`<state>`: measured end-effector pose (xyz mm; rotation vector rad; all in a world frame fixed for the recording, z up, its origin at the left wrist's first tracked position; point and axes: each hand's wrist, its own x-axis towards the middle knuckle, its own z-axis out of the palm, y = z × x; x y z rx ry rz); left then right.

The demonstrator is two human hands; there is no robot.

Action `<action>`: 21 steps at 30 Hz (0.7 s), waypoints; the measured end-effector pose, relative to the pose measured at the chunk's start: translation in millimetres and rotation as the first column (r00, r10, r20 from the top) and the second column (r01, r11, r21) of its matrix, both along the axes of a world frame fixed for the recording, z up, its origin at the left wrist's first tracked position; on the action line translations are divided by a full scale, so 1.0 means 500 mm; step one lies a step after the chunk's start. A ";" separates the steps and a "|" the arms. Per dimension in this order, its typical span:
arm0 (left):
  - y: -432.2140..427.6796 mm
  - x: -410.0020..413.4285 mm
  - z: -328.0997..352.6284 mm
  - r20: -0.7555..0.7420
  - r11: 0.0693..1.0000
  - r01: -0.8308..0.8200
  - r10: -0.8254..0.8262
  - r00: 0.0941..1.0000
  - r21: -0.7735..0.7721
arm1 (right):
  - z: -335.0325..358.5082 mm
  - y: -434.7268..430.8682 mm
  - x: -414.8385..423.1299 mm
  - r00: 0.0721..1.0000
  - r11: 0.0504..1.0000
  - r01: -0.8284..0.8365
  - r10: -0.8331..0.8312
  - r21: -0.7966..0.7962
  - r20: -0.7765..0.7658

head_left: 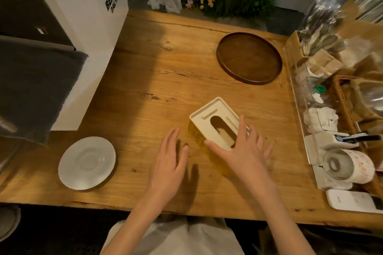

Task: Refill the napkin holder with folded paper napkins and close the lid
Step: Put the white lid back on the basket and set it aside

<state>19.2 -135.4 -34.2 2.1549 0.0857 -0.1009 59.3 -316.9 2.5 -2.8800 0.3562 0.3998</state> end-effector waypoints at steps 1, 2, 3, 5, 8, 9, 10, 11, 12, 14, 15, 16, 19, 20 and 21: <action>-0.013 0.001 -0.005 -0.006 1.000 0.021 -0.021 1.000 0.007 | -0.002 -0.014 0.008 0.999 0.999 0.036 -0.036 -0.003 0.008; -0.027 0.003 -0.010 -0.005 0.999 0.041 -0.041 0.999 0.011 | -0.004 -0.031 0.016 0.998 0.998 0.065 -0.065 -0.001 0.023; -0.036 0.005 -0.016 -0.004 0.998 0.057 -0.057 0.998 0.013 | -0.006 -0.046 0.024 0.995 0.996 0.088 -0.088 0.006 0.050; -0.054 0.015 -0.028 0.001 0.997 0.075 -0.075 0.997 0.037 | -0.009 -0.082 0.042 0.987 0.993 0.117 -0.119 0.023 0.111; -0.081 0.034 -0.044 0.031 0.993 0.031 -0.034 0.999 0.114 | -0.019 -0.141 0.070 0.974 0.990 0.141 -0.137 -0.010 0.181; -0.087 0.040 -0.050 0.044 0.988 0.014 -0.021 0.999 0.152 | -0.023 -0.156 0.080 0.968 0.989 0.145 -0.137 -0.021 0.209; -0.097 0.048 -0.056 0.047 0.980 0.004 -0.014 0.999 0.198 | -0.026 -0.175 0.091 0.962 0.989 0.145 -0.133 -0.031 0.238; -0.103 0.055 -0.064 0.042 0.970 -0.009 -0.001 0.999 0.244 | -0.029 -0.190 0.102 0.956 0.989 0.139 -0.124 -0.039 0.267; -0.106 0.060 -0.074 0.028 0.957 -0.017 0.009 1.000 0.289 | -0.033 -0.203 0.113 0.951 0.990 0.129 -0.109 -0.053 0.290; -0.117 0.071 -0.090 0.008 0.925 -0.031 0.030 1.000 0.378 | -0.037 -0.237 0.139 0.947 0.992 0.107 -0.082 -0.063 0.310; -0.119 0.072 -0.095 0.003 0.902 -0.035 0.037 0.999 0.431 | -0.040 -0.248 0.151 0.947 0.993 0.102 -0.078 -0.062 0.311; -0.122 0.074 -0.098 0.007 0.874 -0.042 0.044 0.999 0.485 | -0.042 -0.261 0.165 0.946 0.993 0.100 -0.076 -0.063 0.315; -0.137 0.074 -0.099 0.065 0.809 -0.080 0.051 0.997 0.582 | -0.046 -0.300 0.195 0.945 0.994 0.087 -0.062 -0.065 0.322; -0.142 0.072 -0.098 0.087 0.795 -0.097 0.056 0.995 0.598 | -0.045 -0.313 0.202 0.945 0.995 0.079 -0.058 -0.054 0.322; -0.142 0.071 -0.100 0.113 0.784 -0.115 0.058 0.992 0.610 | -0.045 -0.322 0.207 0.944 0.996 0.075 -0.054 -0.051 0.324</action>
